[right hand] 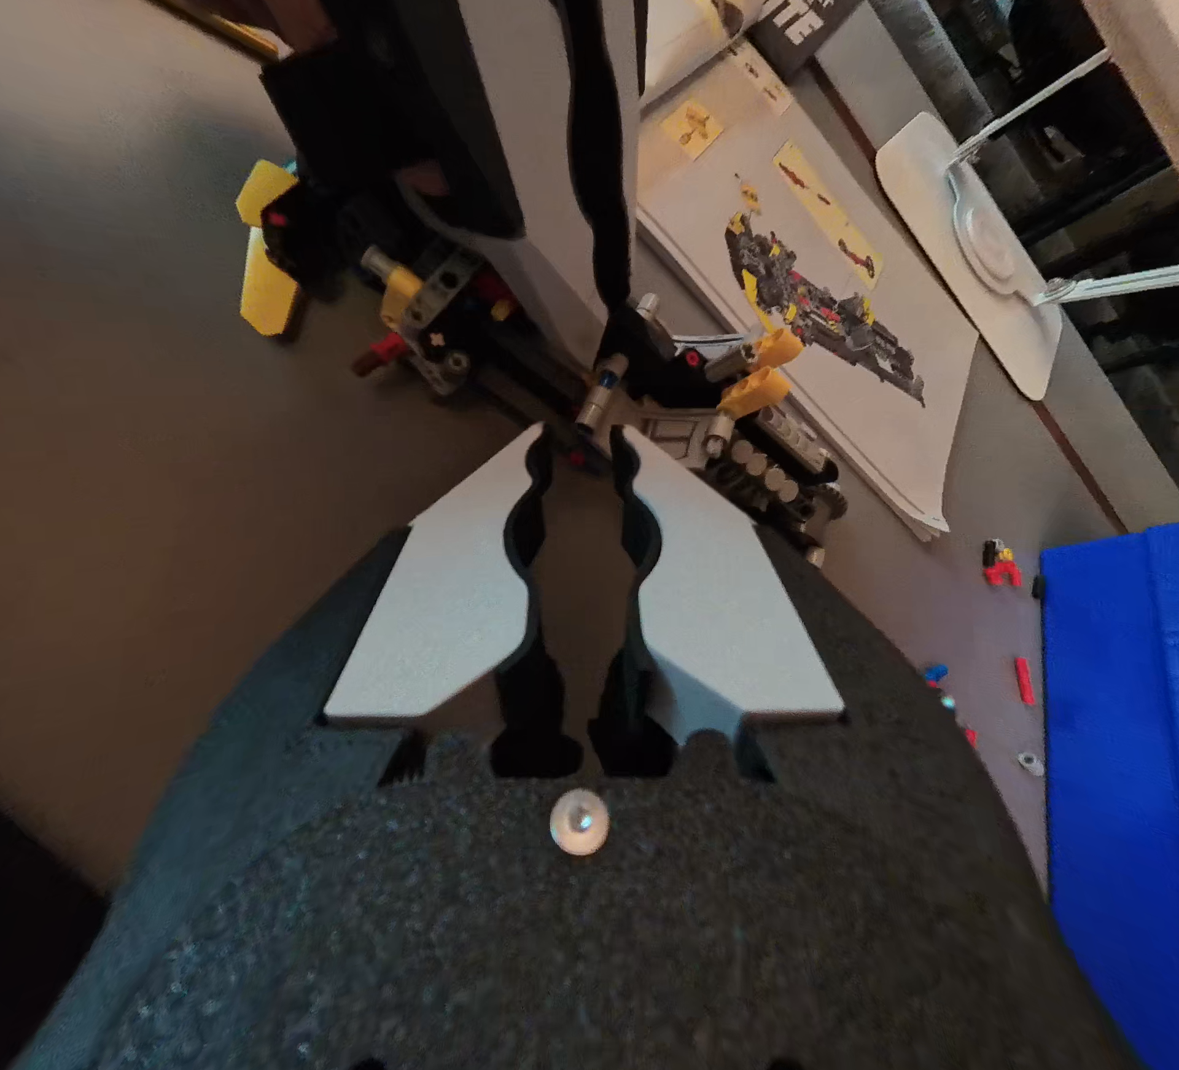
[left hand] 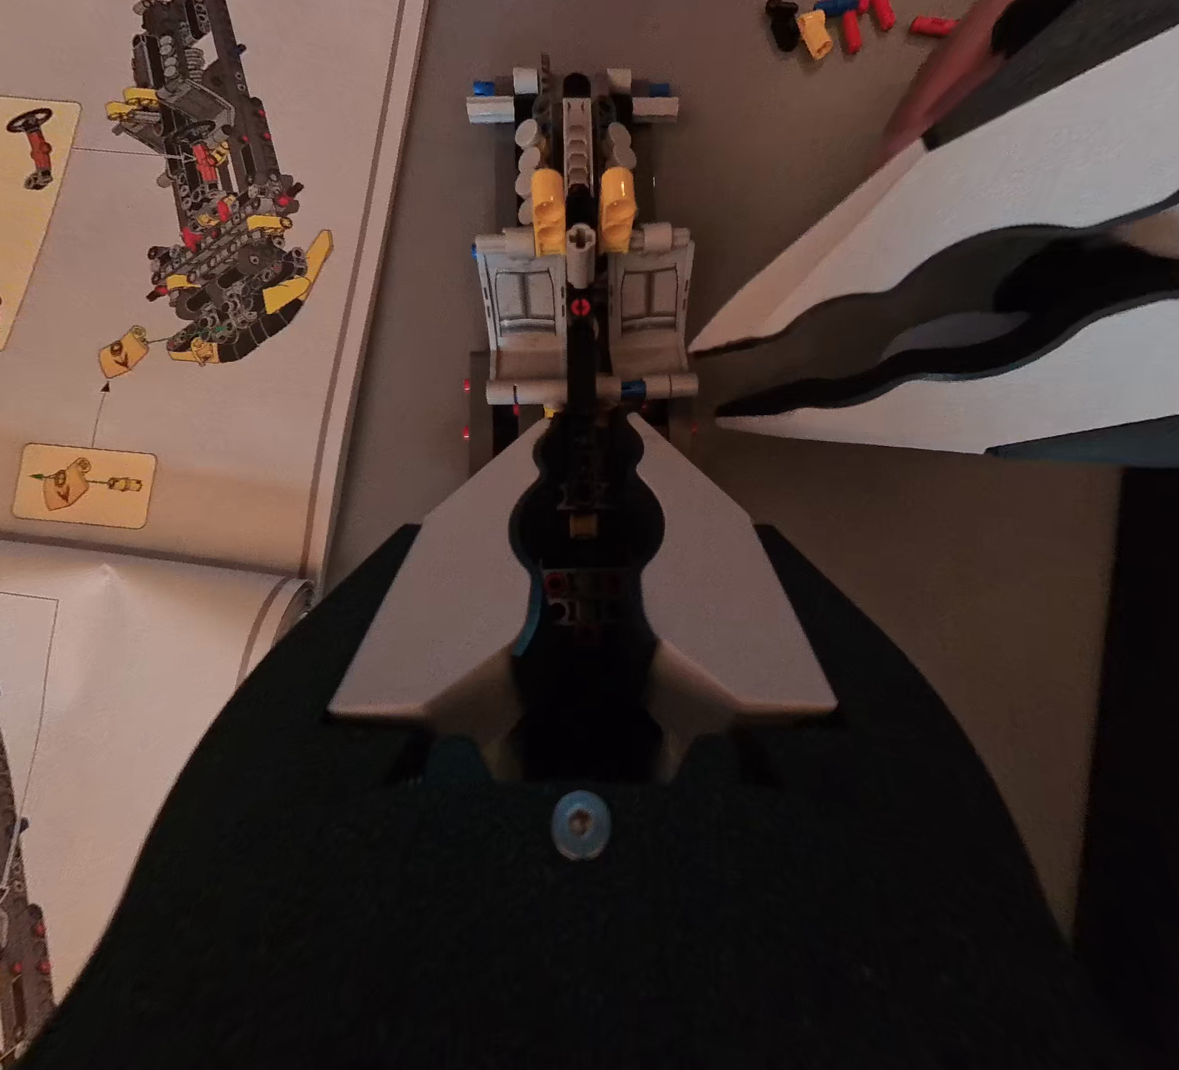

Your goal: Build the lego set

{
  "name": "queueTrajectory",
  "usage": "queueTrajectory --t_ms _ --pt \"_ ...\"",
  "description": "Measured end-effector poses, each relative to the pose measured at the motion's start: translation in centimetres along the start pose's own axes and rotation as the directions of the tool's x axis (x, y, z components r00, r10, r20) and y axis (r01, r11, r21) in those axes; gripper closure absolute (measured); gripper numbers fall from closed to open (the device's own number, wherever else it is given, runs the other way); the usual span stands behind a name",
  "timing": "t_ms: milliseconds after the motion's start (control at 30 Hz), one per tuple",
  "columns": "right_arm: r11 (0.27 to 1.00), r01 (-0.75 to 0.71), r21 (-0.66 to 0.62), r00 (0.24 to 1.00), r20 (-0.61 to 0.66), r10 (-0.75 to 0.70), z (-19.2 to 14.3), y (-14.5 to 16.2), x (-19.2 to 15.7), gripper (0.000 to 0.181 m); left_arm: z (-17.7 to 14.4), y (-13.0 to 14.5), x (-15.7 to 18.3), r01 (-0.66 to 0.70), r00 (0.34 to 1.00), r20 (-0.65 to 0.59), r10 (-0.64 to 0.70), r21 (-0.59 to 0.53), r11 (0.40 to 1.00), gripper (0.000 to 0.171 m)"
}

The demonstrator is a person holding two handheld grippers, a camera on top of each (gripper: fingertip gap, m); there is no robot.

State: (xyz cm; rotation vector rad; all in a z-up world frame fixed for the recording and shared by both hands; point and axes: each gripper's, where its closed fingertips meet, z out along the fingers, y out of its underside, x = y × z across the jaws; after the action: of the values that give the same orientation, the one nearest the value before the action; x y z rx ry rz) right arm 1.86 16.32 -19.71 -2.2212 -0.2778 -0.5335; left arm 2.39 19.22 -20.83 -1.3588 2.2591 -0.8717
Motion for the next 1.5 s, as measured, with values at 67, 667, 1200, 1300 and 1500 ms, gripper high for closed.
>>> queueTrajectory --t_ms 67,667,1200,1300,1500 --pt "1.0 0.001 -0.012 1.0 0.011 -0.001 0.4 0.2 -0.1 0.165 0.0 0.0 0.0 0.001 1.0 -0.003 -0.001 0.0 1.0 0.162" --pt "0.976 -0.179 -0.123 0.984 -0.047 0.174 1.5 0.6 0.2 0.174 0.1 0.0 -0.2 -0.028 0.997 0.074 0.028 -0.006 1.0 0.163" --pt "0.988 -0.101 -0.116 0.993 -0.071 0.093 1.8 0.8 1.0 0.176 0.3 -0.2 -0.4 -0.017 0.998 0.061 0.017 -0.009 1.0 0.165" --pt "0.986 -0.12 -0.115 0.991 -0.065 0.114 1.8 0.8 1.0 0.176 0.3 -0.2 -0.4 -0.015 0.998 0.063 0.016 -0.008 1.0 0.165" --pt "0.963 -0.266 -0.042 0.962 0.056 0.268 1.7 0.4 1.2 0.174 0.2 -0.4 -0.4 0.026 0.999 0.043 -0.026 0.011 1.0 0.165"
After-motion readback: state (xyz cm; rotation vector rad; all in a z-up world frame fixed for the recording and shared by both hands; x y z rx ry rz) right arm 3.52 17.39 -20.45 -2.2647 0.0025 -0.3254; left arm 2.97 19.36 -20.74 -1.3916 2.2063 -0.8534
